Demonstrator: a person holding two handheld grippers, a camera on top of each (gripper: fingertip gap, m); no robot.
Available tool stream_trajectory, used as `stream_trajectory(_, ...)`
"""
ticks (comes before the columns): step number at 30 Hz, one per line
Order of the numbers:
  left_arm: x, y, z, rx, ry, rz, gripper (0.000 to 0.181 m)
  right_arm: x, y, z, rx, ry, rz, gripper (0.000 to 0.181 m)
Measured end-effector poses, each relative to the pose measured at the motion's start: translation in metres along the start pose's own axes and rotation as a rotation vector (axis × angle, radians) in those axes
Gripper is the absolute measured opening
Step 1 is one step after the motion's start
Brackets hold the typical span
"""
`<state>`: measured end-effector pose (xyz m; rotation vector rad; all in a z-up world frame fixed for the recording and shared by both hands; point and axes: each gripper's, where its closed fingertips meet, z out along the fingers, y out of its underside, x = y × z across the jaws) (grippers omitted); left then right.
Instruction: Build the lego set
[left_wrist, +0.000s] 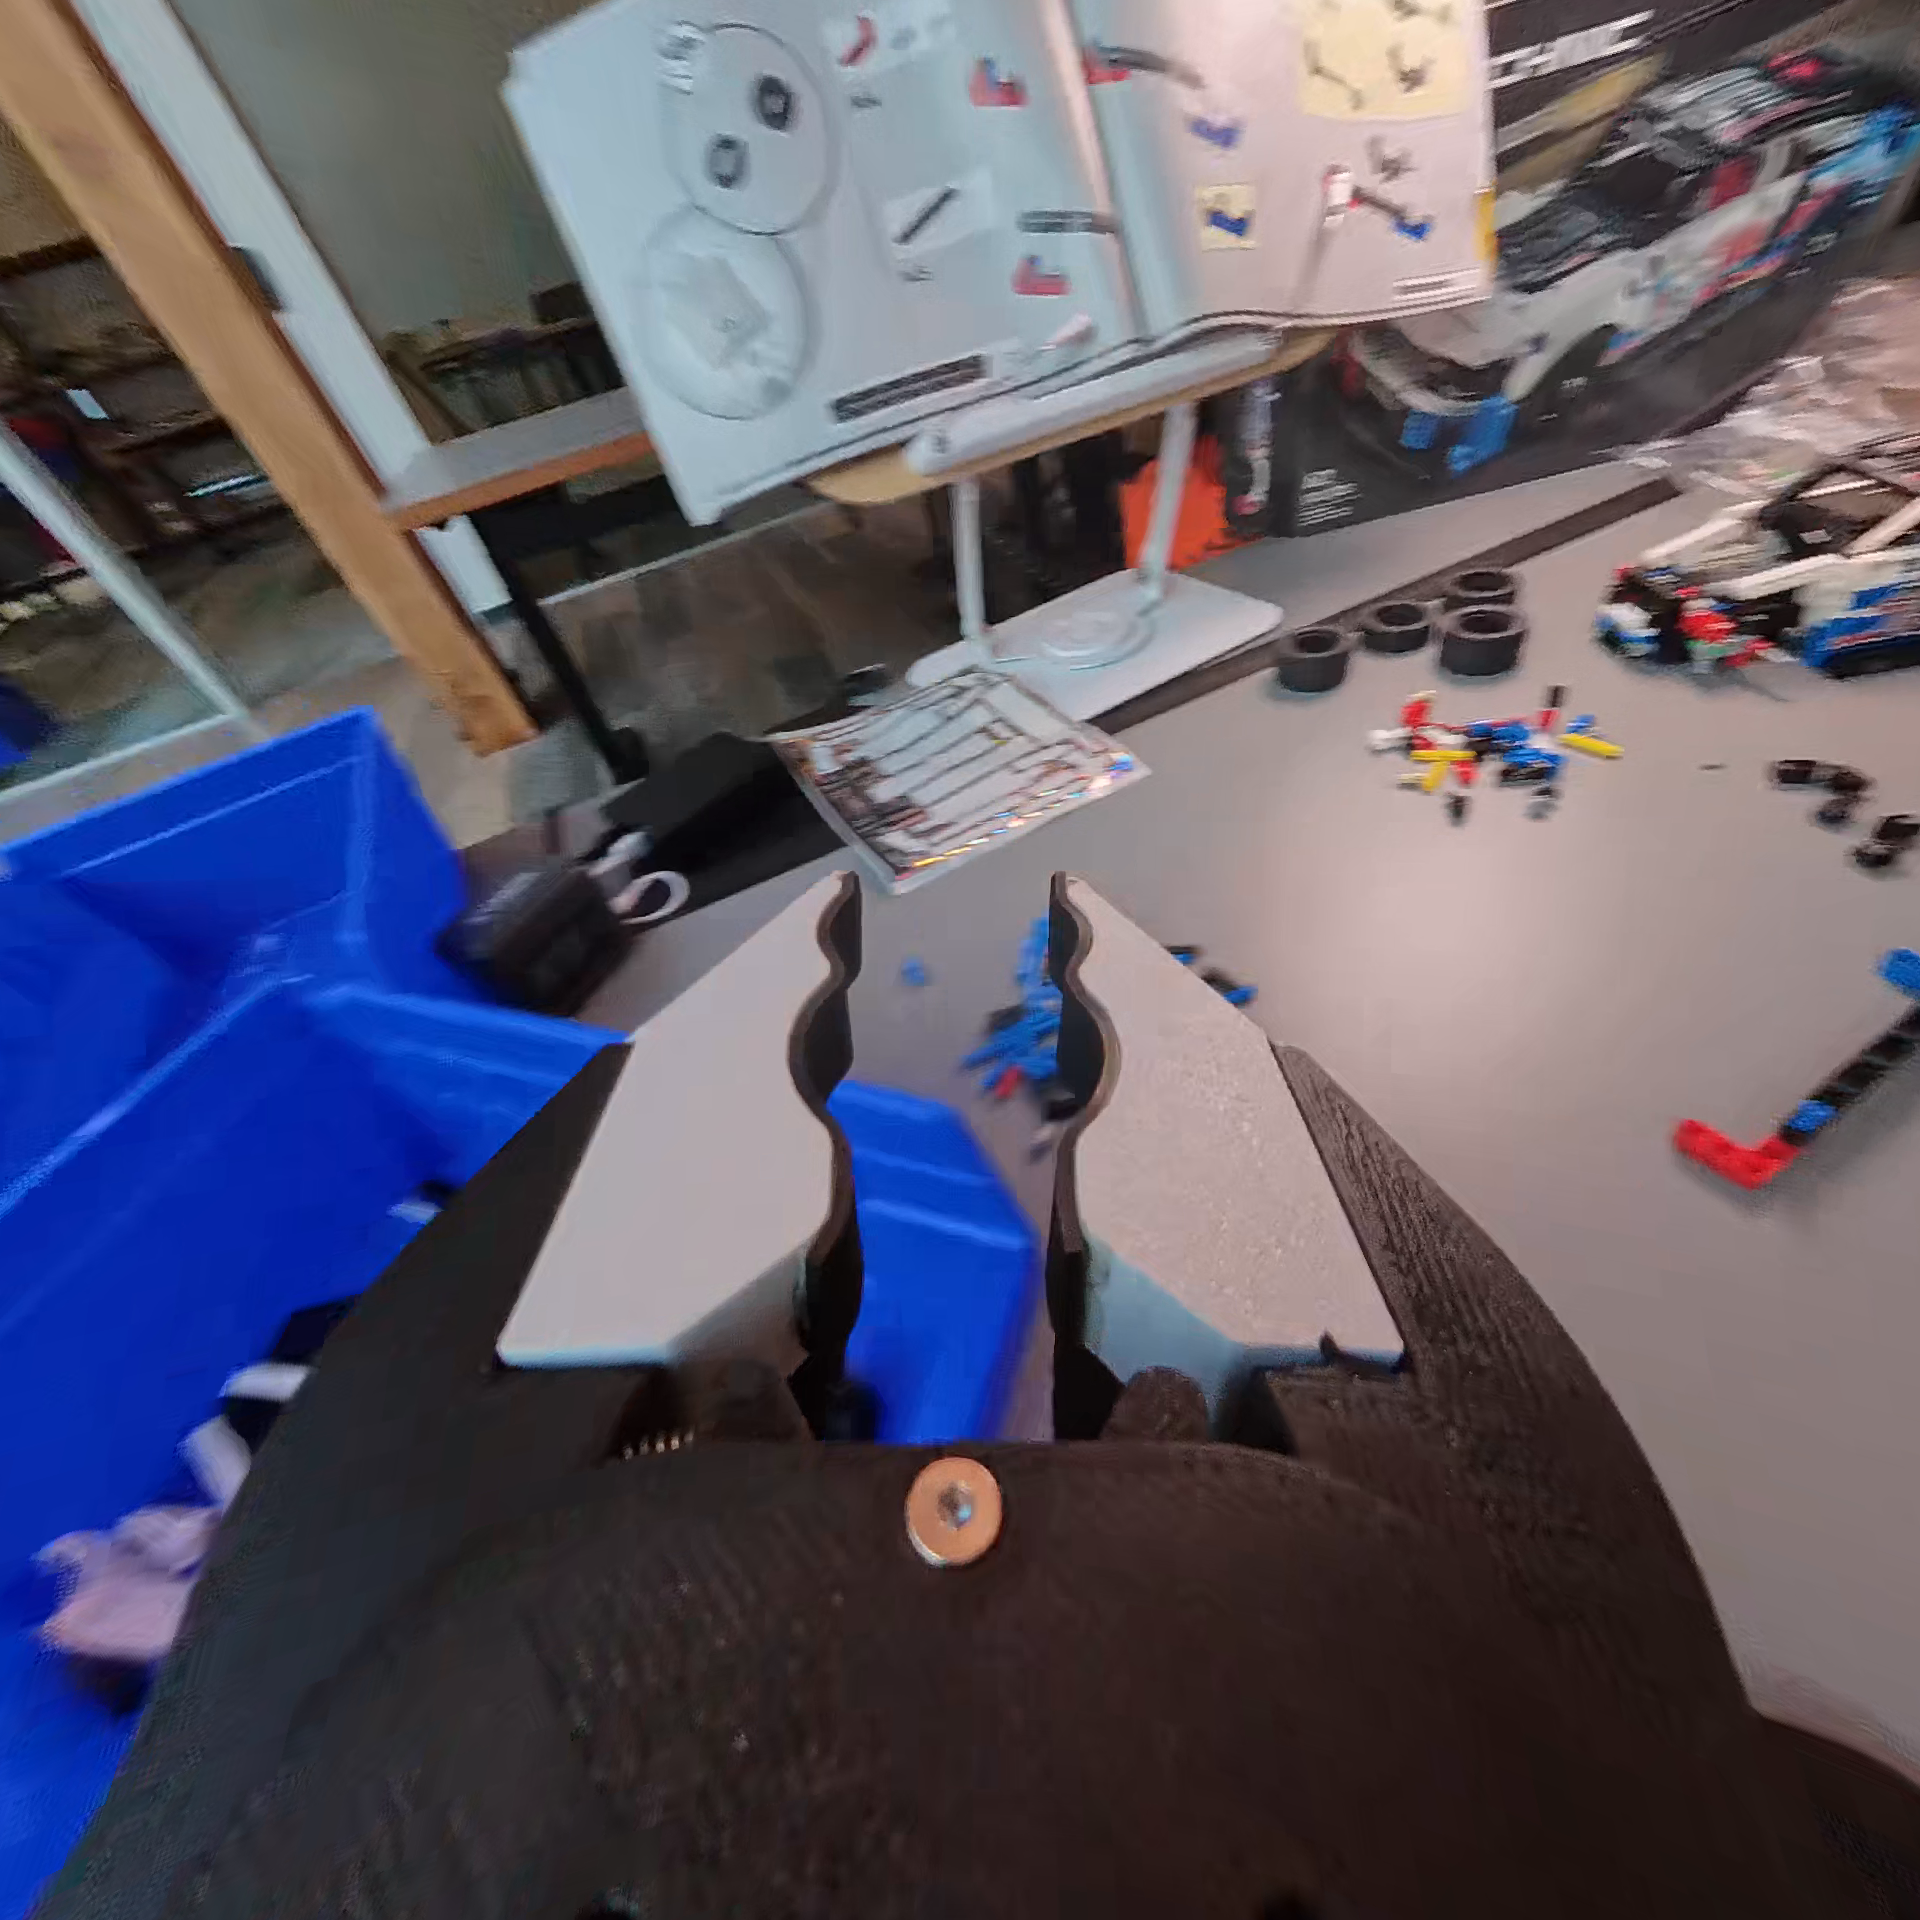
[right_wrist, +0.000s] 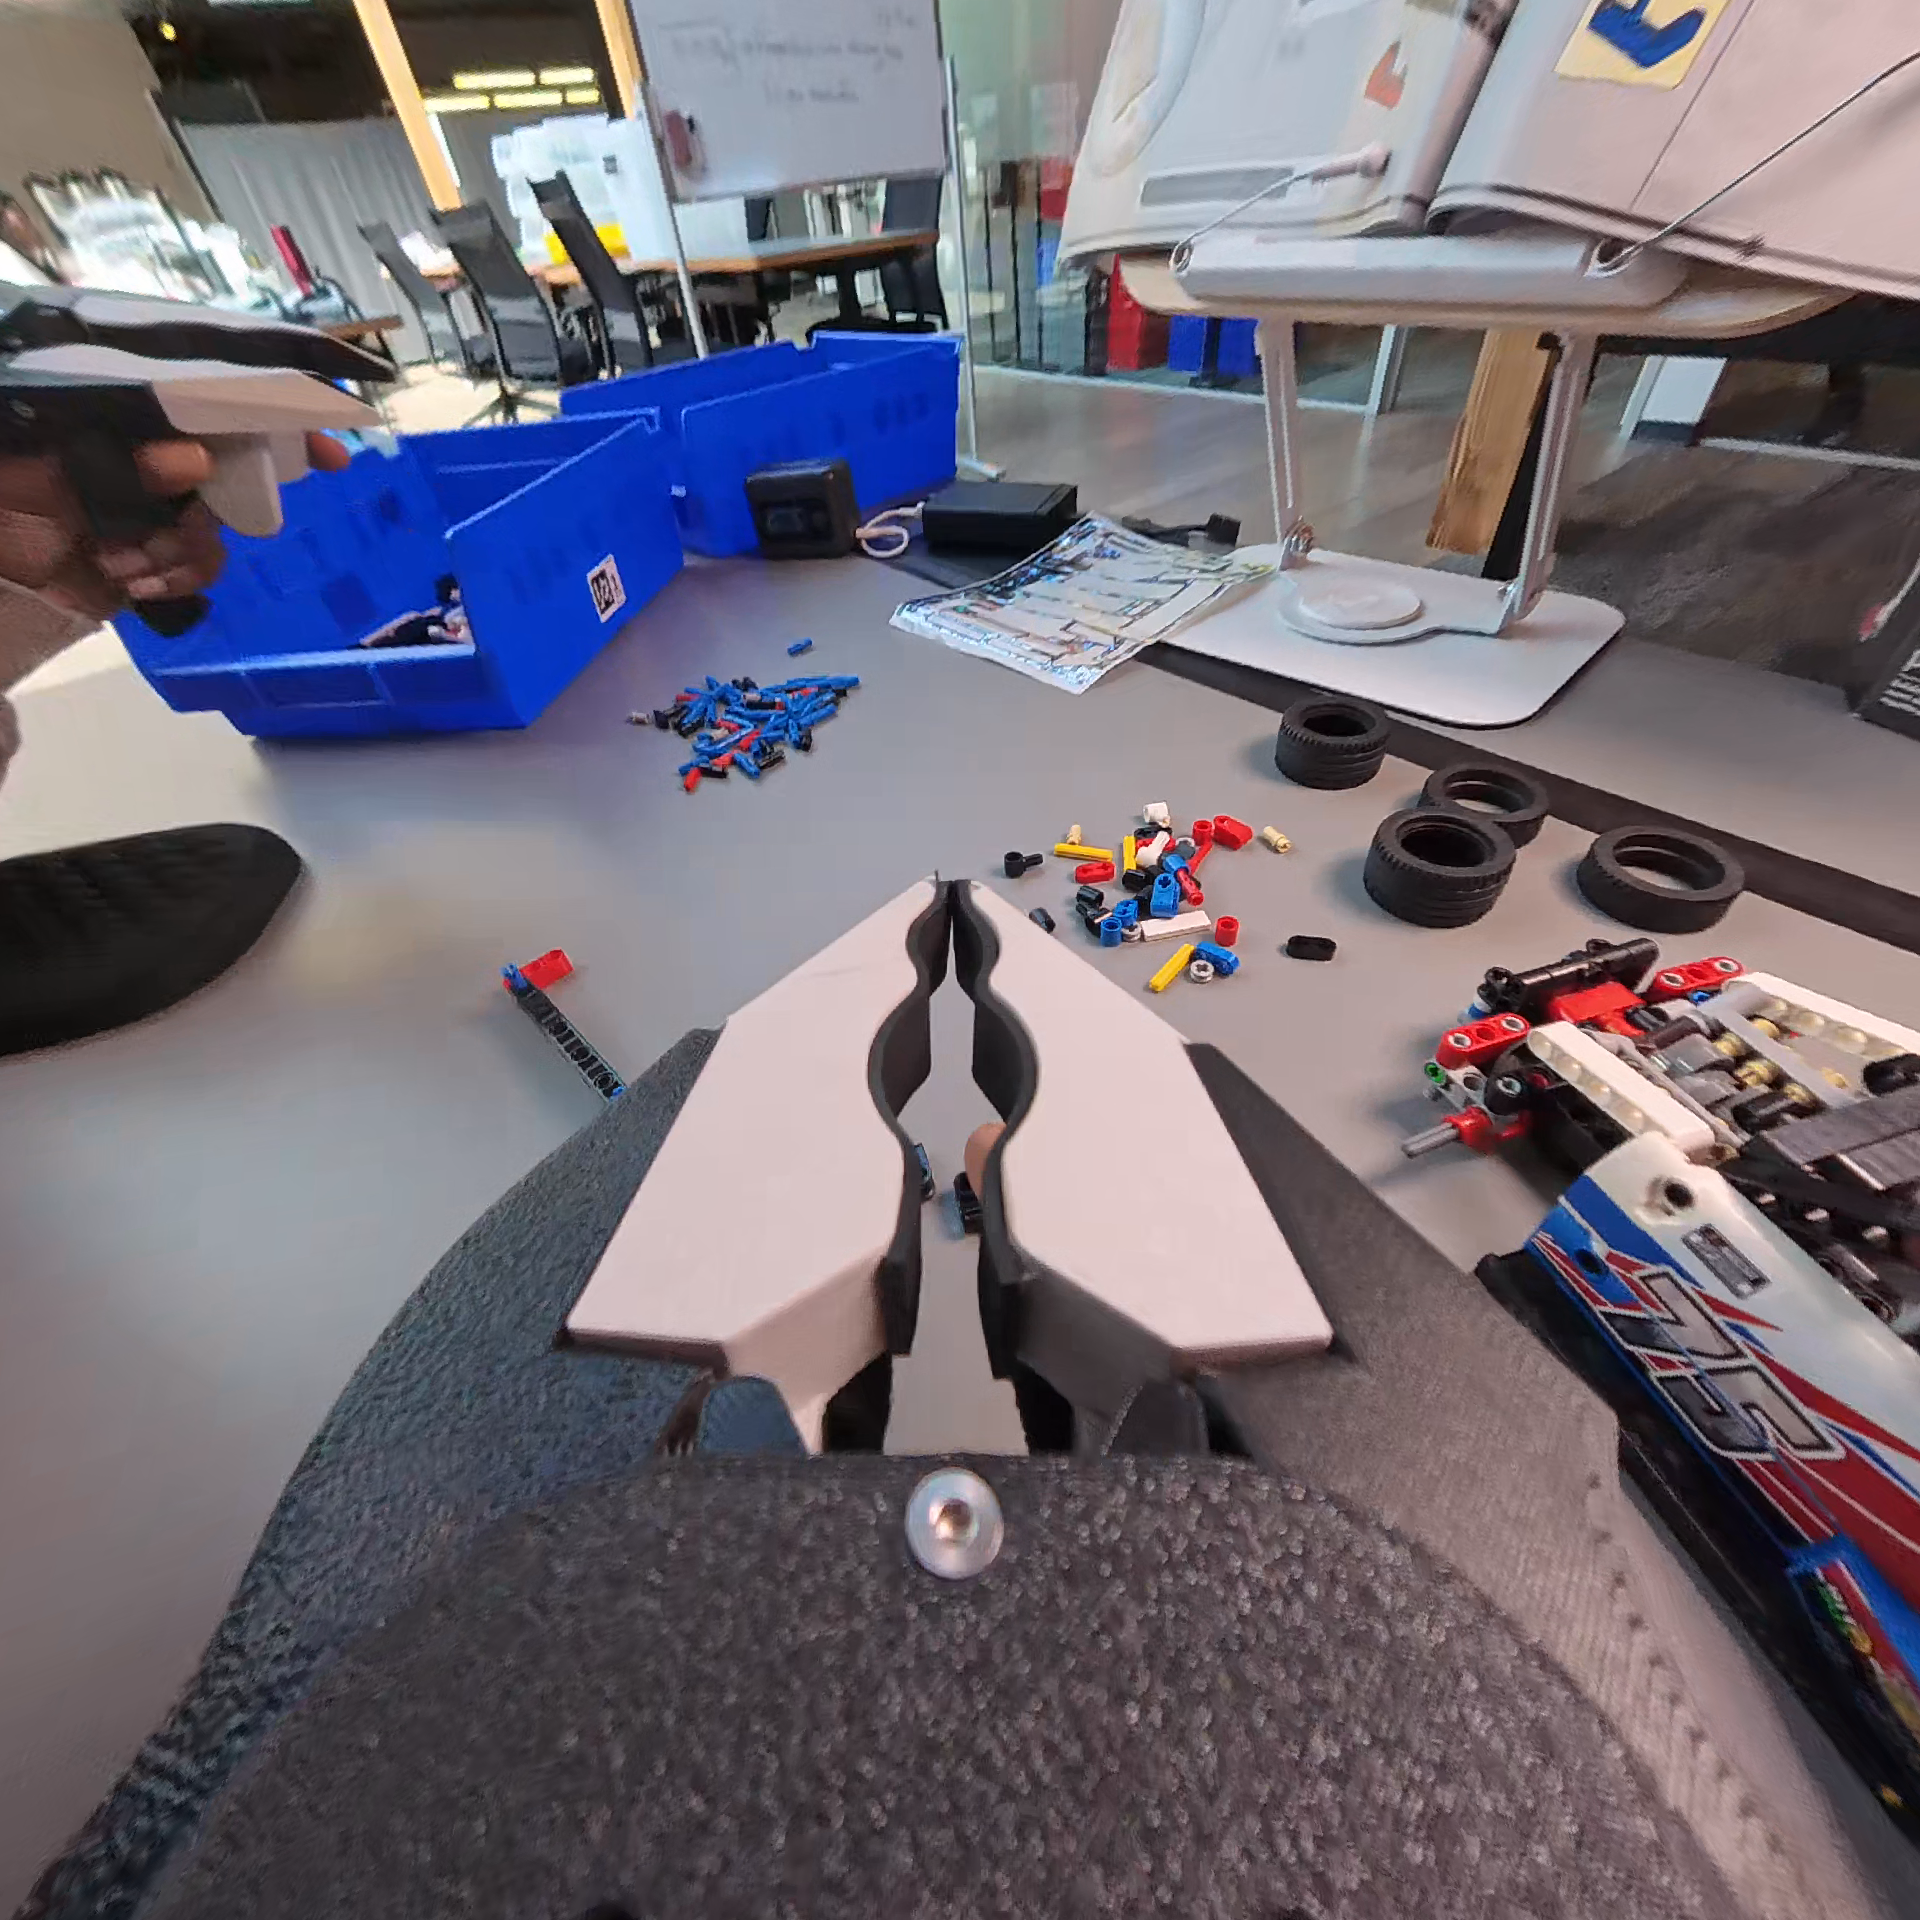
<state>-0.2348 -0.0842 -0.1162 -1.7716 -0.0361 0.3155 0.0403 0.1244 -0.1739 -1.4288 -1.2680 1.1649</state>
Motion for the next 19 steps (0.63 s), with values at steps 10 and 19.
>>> stream_trajectory(10, -0.183, 0.072, -0.065, -0.698, -0.052, 0.099, 0.028, 0.015, 0.015, -0.002, -0.006, 0.12, -0.082, 0.008)
stream_trajectory(19, -0.16, 0.197, -0.094, -1.486, 0.457, 0.36, 0.05, 0.022, 0.036, -0.002, -0.08, 0.179, -0.167, 0.006)
